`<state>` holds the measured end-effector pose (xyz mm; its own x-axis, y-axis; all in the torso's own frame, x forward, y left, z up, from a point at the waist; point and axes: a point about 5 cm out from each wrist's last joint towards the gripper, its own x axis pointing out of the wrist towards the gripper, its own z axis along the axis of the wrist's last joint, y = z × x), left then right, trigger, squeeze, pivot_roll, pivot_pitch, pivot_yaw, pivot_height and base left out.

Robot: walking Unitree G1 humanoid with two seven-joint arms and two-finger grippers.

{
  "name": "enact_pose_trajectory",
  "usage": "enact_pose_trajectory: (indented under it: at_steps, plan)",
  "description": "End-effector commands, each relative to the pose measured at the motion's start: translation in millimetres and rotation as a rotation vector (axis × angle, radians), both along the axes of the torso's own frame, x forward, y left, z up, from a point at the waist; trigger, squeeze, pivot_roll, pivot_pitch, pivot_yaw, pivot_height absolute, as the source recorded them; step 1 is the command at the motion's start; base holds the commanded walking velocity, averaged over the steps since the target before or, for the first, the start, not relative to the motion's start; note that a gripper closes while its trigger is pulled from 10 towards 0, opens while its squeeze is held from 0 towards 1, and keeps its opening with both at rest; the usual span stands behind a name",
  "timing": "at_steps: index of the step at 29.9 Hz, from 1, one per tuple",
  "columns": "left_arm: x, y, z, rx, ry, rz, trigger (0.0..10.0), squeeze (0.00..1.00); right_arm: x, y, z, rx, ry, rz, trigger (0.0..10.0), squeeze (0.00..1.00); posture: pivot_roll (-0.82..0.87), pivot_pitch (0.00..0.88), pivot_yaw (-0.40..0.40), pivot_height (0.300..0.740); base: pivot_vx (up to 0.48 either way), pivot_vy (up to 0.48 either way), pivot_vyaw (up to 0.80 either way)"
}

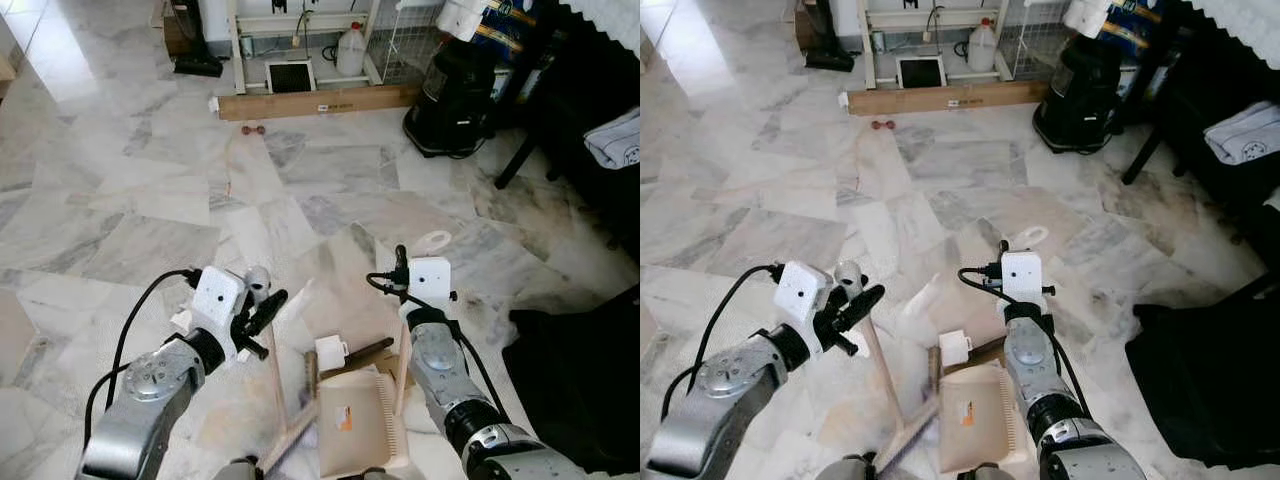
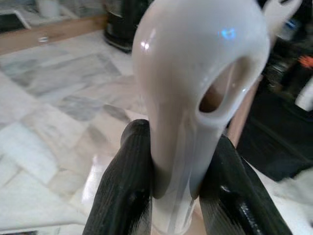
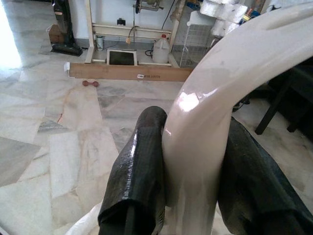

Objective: Sweep floor

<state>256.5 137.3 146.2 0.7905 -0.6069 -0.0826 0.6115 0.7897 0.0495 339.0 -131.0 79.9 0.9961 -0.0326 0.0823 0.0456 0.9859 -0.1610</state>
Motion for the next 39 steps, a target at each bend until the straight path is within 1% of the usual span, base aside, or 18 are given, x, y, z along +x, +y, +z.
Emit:
enact_pose_trajectory:
  at_steps: [1,5,9,14,15,17,18,19,20,22,25,26,27,29,30,34,36,39]
  plan:
    - [-8.1,-7.7,10,-0.038,0.010,-0.092,10.0,0.00,0.2,-3.4,-3,-0.020,0.024,-0.013,10.0,0.00,0.21,0.180,-0.071,0.740,0.000,0.000,0.00]
    - [-6.5,-5.0,15,-0.029,0.001,-0.092,10.0,0.00,0.6,-4.3,-3,-0.023,0.023,-0.016,10.0,0.00,0.21,0.177,-0.072,0.740,0.000,0.000,0.00]
    - [1.7,7.3,36,-0.072,-0.058,-0.034,10.0,0.00,0.8,-5.4,-2,-0.024,0.021,-0.020,10.0,0.00,0.21,0.175,-0.073,0.740,0.000,0.000,0.00]
    - [9.6,24.7,70,-0.156,-0.172,0.043,10.0,0.00,0.7,-6.5,-2,-0.025,0.021,-0.020,10.0,0.00,0.21,0.173,-0.073,0.740,0.000,0.000,0.00]
    - [9.6,24.7,70,-0.156,-0.172,0.043,10.0,0.00,0.7,-6.5,-2,-0.025,0.021,-0.020,10.0,0.00,0.21,0.173,-0.073,0.740,0.000,0.000,0.00]
    - [13.9,31.7,85,-0.210,-0.234,0.098,10.0,0.00,0.4,-7.4,-2,-0.025,0.021,-0.020,10.0,0.00,0.20,0.172,-0.074,0.740,0.000,0.000,0.00]
    - [13.9,31.7,85,-0.210,-0.234,0.098,10.0,0.00,0.4,-7.4,-2,-0.025,0.021,-0.020,10.0,0.00,0.20,0.172,-0.074,0.740,0.000,0.000,0.00]
    - [18.1,36.0,93,-0.222,-0.281,0.156,10.0,0.00,0.2,-7.8,-3,-0.026,0.021,-0.021,10.0,0.00,0.20,0.172,-0.075,0.740,0.000,0.000,0.00]
    - [19.2,36.9,95,-0.223,-0.292,0.170,10.0,0.00,0.2,-7.9,-3,-0.026,0.022,-0.021,10.0,0.00,0.20,0.172,-0.075,0.740,0.000,0.000,0.00]
    - [23.1,33.1,91,-0.175,-0.324,0.216,10.0,0.00,0.0,-8.1,-3,-0.027,0.021,-0.019,10.0,0.00,0.20,0.171,-0.075,0.740,0.000,0.000,0.00]
    - [26.8,24.6,78,-0.191,-0.309,0.259,10.0,0.00,0.1,-8.2,-3,-0.026,0.021,-0.019,10.0,0.00,0.20,0.171,-0.075,0.740,0.000,0.000,0.00]
    - [30.9,17.7,63,-0.123,-0.308,0.288,10.0,0.00,0.2,-8.0,-3,-0.025,0.020,-0.018,10.0,0.00,0.20,0.173,-0.077,0.740,0.000,0.000,0.00]
    - [30.9,17.7,63,-0.123,-0.308,0.288,10.0,0.00,0.2,-8.0,-3,-0.025,0.020,-0.018,10.0,0.00,0.20,0.173,-0.077,0.740,0.000,0.000,0.00]
    - [36.8,7.8,46,-0.094,-0.300,0.315,10.0,0.00,0.3,-6.7,-2,-0.024,0.016,-0.011,10.0,0.00,0.19,0.175,-0.078,0.740,0.000,0.000,0.00]
    - [36.8,7.8,46,-0.094,-0.300,0.315,10.0,0.00,0.3,-6.7,-2,-0.024,0.016,-0.011,10.0,0.00,0.19,0.175,-0.078,0.740,0.000,0.000,0.00]
    - [45.1,-1.1,26,-0.097,-0.278,0.334,10.0,0.00,0.0,-8.3,-2,-0.025,0.013,-0.014,10.0,0.00,0.19,0.177,-0.075,0.740,0.000,0.000,0.00]
    - [45.1,-1.1,26,-0.097,-0.278,0.334,10.0,0.00,0.0,-8.3,-2,-0.025,0.013,-0.014,10.0,0.00,0.19,0.177,-0.075,0.740,0.000,0.000,0.00]
    - [56.9,-9.1,10,-0.049,-0.266,0.318,10.0,0.00,-1.7,-12.2,-4,-0.029,0.014,-0.020,10.0,0.00,0.17,0.183,-0.072,0.740,0.000,0.000,0.00]
